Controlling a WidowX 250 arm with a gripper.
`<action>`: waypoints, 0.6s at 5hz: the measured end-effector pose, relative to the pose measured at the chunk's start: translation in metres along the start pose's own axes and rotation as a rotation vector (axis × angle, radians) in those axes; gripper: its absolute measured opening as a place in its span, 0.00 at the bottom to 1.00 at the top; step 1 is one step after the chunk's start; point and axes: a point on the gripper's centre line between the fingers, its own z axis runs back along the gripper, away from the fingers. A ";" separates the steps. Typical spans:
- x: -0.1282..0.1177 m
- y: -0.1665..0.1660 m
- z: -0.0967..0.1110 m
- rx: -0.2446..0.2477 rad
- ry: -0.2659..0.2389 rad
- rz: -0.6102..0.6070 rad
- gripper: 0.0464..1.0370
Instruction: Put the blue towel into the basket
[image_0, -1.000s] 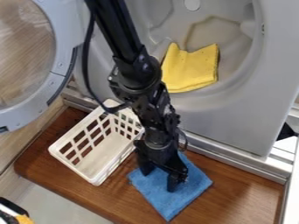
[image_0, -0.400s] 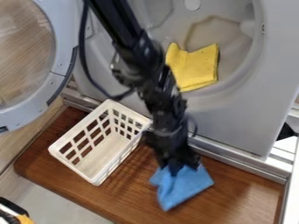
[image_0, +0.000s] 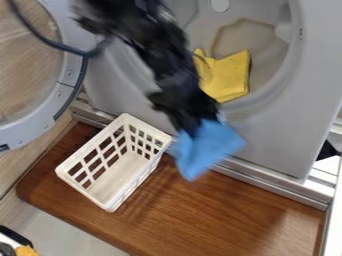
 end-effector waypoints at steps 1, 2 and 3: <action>-0.009 0.032 0.018 -0.004 0.030 0.026 0.05; -0.025 0.056 0.026 -0.003 0.090 -0.005 0.05; -0.041 0.059 0.022 0.008 0.135 -0.068 0.08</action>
